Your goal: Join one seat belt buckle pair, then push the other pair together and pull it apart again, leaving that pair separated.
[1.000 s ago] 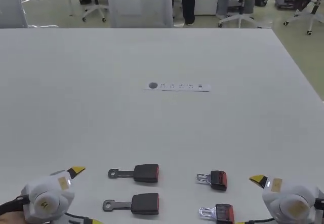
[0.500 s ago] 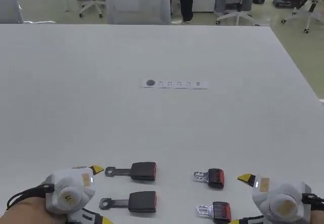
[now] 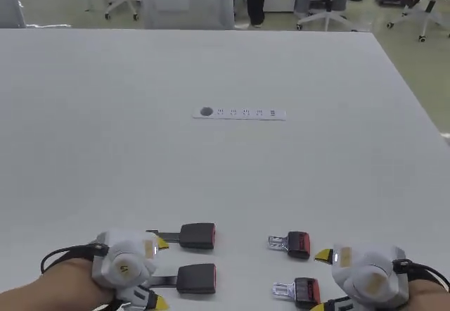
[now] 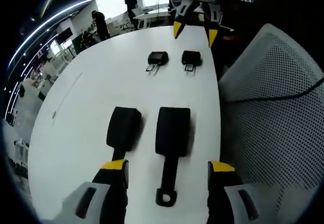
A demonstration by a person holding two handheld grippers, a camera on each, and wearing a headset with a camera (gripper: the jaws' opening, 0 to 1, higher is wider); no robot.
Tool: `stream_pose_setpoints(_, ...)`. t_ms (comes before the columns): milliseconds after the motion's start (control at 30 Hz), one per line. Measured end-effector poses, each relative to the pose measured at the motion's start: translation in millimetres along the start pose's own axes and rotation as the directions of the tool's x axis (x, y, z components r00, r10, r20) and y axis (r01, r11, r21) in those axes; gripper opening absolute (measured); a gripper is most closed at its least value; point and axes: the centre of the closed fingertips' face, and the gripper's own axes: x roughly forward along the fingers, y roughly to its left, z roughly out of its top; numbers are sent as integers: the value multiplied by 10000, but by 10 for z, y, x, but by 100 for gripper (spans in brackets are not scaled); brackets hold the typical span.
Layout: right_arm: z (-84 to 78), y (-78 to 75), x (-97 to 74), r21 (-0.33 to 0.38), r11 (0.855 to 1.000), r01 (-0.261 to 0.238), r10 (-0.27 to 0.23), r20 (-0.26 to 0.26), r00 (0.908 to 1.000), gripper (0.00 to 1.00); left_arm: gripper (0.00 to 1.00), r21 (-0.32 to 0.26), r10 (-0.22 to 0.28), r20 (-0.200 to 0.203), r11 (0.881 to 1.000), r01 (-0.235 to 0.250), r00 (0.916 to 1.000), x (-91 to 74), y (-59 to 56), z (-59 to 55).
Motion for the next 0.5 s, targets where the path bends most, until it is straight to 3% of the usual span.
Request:
stream_pose_setpoints(100, -32, 29, 46, -100, 9995, -299, 298, -156, 9994, 50, 62, -22, -240, -136, 9997, 239, 9996, 50, -17, 17)
stream_pose_setpoints(300, -75, 23, 113, -118, 9989, -443, 439, -375, 9983, 46, 56, 242, -662, -550, 9974, 676, 9963, 168, -45, -42)
stream_pose_setpoints(500, -184, 59, 209, -115, 9973, -719, 709, -699, 9950, 45, 55, 297, -759, -568, 9965, 777, 9955, 247, -33, 11)
